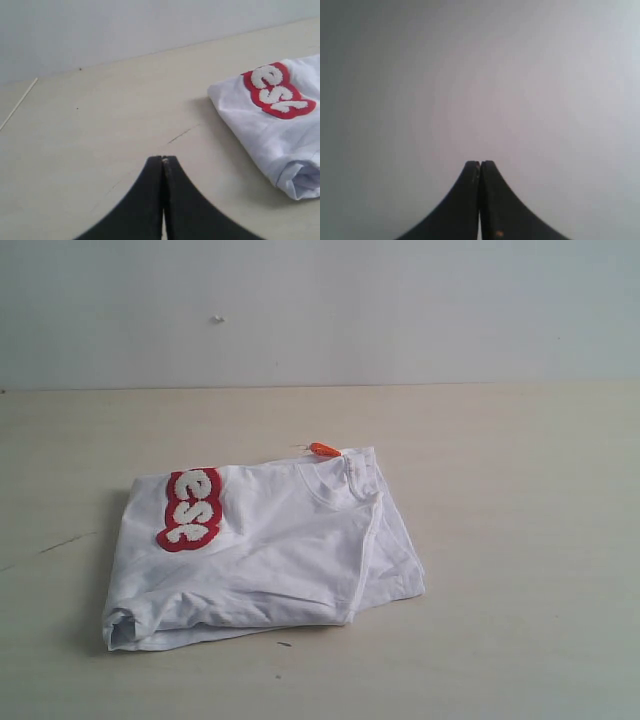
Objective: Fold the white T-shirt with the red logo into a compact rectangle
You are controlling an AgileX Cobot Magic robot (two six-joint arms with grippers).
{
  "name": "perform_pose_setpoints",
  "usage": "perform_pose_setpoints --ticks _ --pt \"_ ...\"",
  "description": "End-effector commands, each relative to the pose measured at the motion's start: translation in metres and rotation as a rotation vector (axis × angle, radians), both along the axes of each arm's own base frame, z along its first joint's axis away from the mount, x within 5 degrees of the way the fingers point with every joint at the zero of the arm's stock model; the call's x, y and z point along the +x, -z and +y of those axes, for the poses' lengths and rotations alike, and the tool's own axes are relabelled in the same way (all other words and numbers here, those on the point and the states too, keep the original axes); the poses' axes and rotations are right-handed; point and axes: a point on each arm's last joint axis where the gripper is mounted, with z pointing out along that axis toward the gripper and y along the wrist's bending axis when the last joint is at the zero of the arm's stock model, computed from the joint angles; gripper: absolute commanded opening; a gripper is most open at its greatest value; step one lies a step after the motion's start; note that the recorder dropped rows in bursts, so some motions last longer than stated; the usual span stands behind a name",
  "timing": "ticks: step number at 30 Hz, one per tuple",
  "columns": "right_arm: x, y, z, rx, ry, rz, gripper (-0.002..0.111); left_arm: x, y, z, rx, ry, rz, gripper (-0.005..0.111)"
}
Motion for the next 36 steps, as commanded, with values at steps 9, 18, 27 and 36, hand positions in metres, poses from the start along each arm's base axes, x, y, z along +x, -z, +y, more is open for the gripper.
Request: perform_pose_setpoints --ticks 9,18,27,36 --pt "-0.0011 -0.0008 -0.0002 -0.004 0.008 -0.007 0.0 0.0001 -0.0017 -0.0002 -0.105 -0.027 -0.017 0.0" --pt "-0.0011 -0.0008 -0.0002 -0.004 0.008 -0.007 0.0 0.0001 -0.0017 -0.0002 -0.105 -0.027 -0.017 0.0" --pt "-0.0011 -0.0008 -0.0002 -0.004 0.008 -0.007 0.0 -0.0003 -0.0001 0.0 -0.104 -0.029 0.001 0.0" --pt "-0.0011 -0.0008 -0.0002 -0.004 0.008 -0.007 0.0 -0.0003 -0.0001 0.0 -0.104 -0.029 0.001 0.0"
